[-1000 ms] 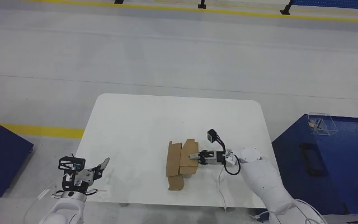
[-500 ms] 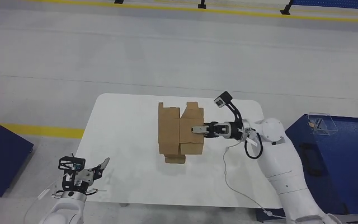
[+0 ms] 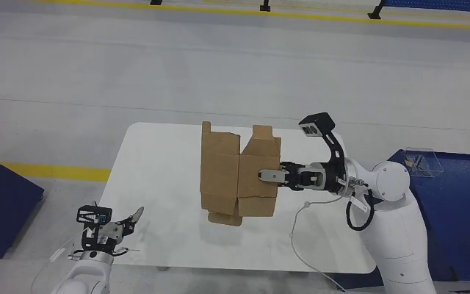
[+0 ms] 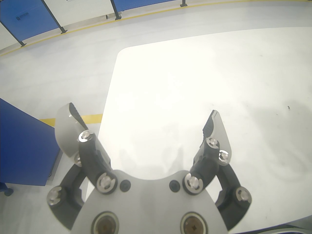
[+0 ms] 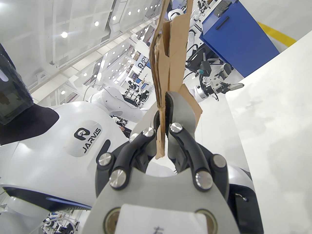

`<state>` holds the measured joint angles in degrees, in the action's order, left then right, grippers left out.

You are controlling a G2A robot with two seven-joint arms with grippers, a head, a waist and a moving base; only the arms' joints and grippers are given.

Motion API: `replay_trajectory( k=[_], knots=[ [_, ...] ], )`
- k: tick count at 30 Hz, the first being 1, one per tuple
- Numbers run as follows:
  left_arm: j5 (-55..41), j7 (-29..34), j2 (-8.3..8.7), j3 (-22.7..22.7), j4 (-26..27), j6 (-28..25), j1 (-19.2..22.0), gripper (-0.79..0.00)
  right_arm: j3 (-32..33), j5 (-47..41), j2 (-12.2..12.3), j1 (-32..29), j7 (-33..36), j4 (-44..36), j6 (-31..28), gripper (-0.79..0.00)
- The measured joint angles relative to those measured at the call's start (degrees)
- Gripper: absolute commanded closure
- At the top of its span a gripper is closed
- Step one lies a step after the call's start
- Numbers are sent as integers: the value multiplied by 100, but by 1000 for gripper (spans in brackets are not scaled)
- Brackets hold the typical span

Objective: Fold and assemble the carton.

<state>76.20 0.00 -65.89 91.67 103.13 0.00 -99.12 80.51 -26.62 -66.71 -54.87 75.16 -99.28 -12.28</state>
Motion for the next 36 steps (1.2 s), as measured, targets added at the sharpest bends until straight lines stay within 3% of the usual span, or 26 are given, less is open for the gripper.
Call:
replay_trajectory(
  k=[23,26,29,32,36],
  knots=[
    [0,0,0,0,0,0,0,-785,-31,-85,-10,-54,-73,9,66,0],
    [0,0,0,0,0,0,0,-785,-117,-1028,-42,-216,-112,251,533,0],
    [0,0,0,0,0,0,0,-785,-277,-2514,-97,-217,91,670,1281,0],
    [0,0,0,0,0,0,0,-785,-583,-3878,-165,-184,142,1090,2357,0],
    [0,0,0,0,0,0,0,-785,-1284,-5672,-286,-160,-295,1611,4403,0]
  ],
)
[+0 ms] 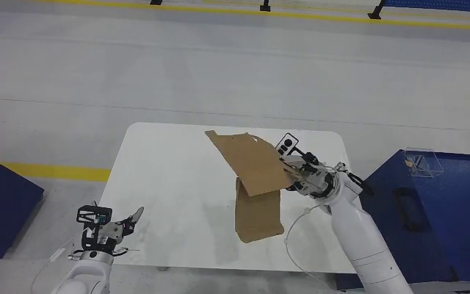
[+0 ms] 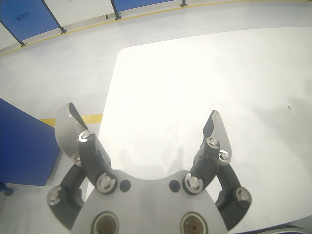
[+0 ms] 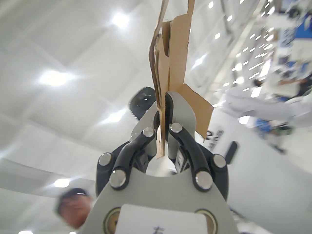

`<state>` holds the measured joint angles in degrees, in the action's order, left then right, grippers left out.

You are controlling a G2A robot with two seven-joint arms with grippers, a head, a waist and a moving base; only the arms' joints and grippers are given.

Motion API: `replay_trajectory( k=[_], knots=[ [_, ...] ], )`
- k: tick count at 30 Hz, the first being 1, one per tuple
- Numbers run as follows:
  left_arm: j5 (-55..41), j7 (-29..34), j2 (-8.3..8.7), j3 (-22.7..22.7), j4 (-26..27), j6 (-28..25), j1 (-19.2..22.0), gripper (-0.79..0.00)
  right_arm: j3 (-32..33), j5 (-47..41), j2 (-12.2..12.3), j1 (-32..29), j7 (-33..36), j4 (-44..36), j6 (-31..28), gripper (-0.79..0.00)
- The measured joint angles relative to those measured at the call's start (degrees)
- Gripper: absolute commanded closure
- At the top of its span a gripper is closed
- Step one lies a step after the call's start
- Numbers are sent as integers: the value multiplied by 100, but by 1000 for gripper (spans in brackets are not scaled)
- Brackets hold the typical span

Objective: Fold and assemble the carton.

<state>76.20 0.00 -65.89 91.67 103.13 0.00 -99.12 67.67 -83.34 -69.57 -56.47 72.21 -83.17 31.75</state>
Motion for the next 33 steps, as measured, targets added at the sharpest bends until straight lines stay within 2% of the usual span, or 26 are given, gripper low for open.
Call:
replay_trajectory(
  k=[2,6,8,11,15,18,21,24,26,29,30,32,33],
  knots=[
    [0,0,0,0,0,0,0,-785,-308,-818,-31,31,-566,51,727,0],
    [0,0,0,0,0,0,0,-785,-764,-2649,-24,49,-2230,151,2238,0],
    [0,0,0,0,0,0,0,-785,-942,-3423,0,25,-2719,210,2598,0],
    [0,0,0,0,0,0,0,-785,-1504,-4741,102,50,-3261,233,2636,0],
    [0,0,0,0,0,0,0,-785,-2011,-6921,319,179,-4568,111,2624,0],
    [0,0,0,0,0,0,0,-785,-2045,-8181,463,270,-5484,32,2625,0],
    [0,0,0,0,0,0,0,-785,-1829,-8822,567,346,-6069,-23,2625,0],
    [0,0,0,0,0,0,0,-785,-1370,-8527,624,399,-6025,-105,2625,0],
    [0,0,0,0,0,0,0,-785,-862,-7623,628,374,-5487,-233,2616,0],
    [0,0,0,0,0,0,0,-785,-208,-5397,576,200,-4130,-626,2086,0],
    [0,0,0,0,0,0,0,-785,-45,-4340,561,116,-3449,-794,1647,0],
    [0,0,0,0,0,0,0,-785,94,-2770,564,33,-2401,-905,871,0],
    [0,0,0,0,0,0,0,-785,155,-1758,581,23,-1741,-889,274,0]
  ],
)
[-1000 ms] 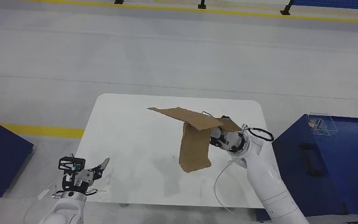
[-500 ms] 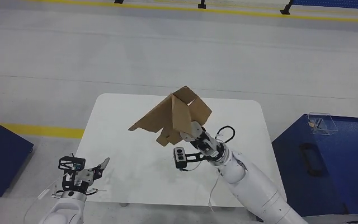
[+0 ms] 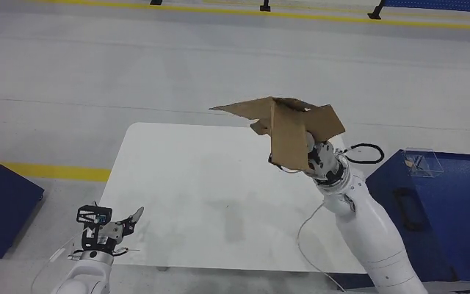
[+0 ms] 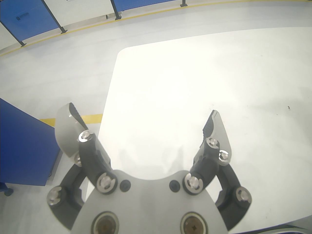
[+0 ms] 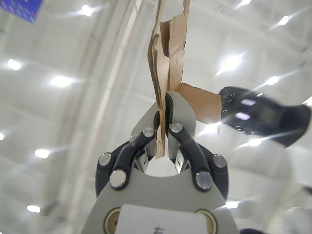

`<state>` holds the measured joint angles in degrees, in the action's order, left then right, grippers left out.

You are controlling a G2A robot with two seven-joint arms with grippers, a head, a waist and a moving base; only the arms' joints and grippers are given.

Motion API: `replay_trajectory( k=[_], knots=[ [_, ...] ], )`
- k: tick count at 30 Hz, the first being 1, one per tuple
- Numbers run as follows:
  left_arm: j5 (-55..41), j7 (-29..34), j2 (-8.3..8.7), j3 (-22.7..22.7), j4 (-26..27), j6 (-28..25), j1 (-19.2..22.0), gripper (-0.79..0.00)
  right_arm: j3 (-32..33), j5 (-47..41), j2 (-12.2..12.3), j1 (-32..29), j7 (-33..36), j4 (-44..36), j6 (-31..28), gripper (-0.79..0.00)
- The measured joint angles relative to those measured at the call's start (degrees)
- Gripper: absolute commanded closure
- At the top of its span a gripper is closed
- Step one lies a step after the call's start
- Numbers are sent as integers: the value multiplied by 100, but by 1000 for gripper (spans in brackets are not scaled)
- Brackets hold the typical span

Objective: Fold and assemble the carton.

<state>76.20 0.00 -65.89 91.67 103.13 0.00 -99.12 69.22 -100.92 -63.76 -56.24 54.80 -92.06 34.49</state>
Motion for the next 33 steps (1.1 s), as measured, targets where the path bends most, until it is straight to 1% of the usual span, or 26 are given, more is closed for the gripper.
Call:
replay_trajectory(
  k=[2,3,6,7,9,11,12,15,18,31,33],
  knots=[
    [0,0,0,0,0,0,0,-785,66,1304,21,-5,880,121,-903,0],
    [0,0,0,0,0,0,0,-785,125,1969,29,11,1330,197,-1450,0],
    [0,0,0,0,0,0,0,-785,291,3063,40,35,1957,242,-2657,0],
    [0,0,0,0,0,0,0,-785,366,3447,43,22,2108,232,-3193,0],
    [0,0,0,0,0,0,0,-785,482,3952,40,-56,2226,213,-4090,0],
    [0,0,0,0,0,0,0,-785,560,4240,32,-141,2272,182,-4771,0],
    [0,0,0,0,0,0,0,-785,616,4415,29,-191,2298,157,-5201,0],
    [0,0,0,0,0,0,0,-785,719,4922,23,-310,2236,66,-6109,0],
    [0,0,0,0,0,0,0,-785,727,5477,19,-394,1896,-158,-6511,0],
    [0,0,0,0,0,0,0,-785,725,5505,22,-394,1890,-182,-6507,0],
    [0,0,0,0,0,0,0,-785,810,5814,54,-333,1902,-477,-6494,0]
  ],
)
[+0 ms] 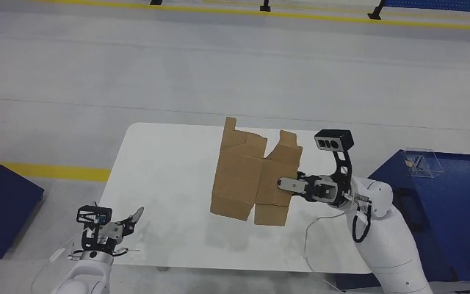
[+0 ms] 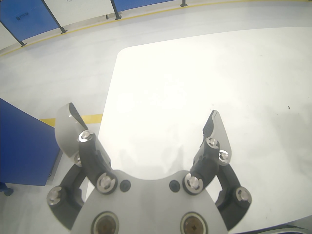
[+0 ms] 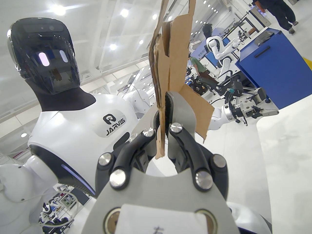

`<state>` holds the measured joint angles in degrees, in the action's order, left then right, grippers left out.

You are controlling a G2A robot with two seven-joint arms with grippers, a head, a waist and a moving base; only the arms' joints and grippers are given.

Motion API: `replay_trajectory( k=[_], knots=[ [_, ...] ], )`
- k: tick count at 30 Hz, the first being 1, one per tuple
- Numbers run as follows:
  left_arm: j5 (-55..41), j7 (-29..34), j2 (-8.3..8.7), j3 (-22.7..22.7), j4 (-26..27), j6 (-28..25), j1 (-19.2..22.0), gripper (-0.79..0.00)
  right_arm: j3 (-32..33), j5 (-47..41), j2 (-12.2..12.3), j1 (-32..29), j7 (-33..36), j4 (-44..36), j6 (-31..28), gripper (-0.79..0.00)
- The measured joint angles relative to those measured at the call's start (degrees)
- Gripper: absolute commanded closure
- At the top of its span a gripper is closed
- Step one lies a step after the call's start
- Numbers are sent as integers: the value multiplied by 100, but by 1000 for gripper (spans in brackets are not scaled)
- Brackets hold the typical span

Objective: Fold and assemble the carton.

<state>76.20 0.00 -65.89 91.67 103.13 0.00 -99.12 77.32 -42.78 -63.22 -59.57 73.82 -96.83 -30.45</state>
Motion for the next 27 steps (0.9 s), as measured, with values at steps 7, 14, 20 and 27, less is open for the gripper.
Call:
replay_trajectory(
  k=[7,14,20,27],
  knots=[
    [0,0,0,0,0,0,0,-785,971,3297,222,25,-766,-1631,-767,0],
    [0,0,0,0,0,0,0,-785,1880,6336,321,-561,-2044,-3105,-2039,0],
    [0,0,0,0,0,0,0,-785,2324,9151,267,-765,-3390,-3817,-2771,0],
    [0,0,0,0,0,0,0,-785,1766,13415,414,-388,-6071,-3782,-2670,0]
  ],
)
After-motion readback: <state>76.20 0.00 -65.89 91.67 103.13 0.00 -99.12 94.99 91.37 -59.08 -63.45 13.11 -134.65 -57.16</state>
